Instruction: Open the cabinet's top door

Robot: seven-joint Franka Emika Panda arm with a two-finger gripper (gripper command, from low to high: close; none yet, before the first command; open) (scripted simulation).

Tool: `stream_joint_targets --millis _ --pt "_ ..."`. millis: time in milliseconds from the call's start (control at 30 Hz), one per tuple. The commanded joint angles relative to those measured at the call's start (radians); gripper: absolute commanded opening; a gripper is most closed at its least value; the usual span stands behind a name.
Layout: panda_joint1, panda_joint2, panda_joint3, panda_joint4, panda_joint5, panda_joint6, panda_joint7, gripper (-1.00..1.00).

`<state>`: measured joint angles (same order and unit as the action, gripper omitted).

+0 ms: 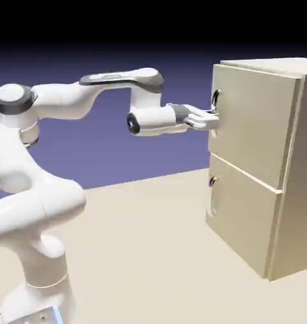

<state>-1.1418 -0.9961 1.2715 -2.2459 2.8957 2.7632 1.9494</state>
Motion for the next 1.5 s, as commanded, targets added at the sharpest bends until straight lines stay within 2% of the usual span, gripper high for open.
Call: stream_joint_targets --millis 0,367,733,1100,1467 --pt "0.036 0.030 -0.024 -0.027 0.001 -0.021 -0.038 -1.00" --pt "0.435 0.328 -0.356 -0.176 0.002 -0.099 -0.430 -1.00" --pt "0.833 0.462 -0.735 -0.223 0.005 -0.090 -0.683 -1.00" --pt "1.034 0.301 -1.017 -0.431 -0.468 -0.242 -0.375 -1.00" --pt "1.065 0.165 -1.283 -0.569 -0.947 -0.480 -0.152 -1.00"
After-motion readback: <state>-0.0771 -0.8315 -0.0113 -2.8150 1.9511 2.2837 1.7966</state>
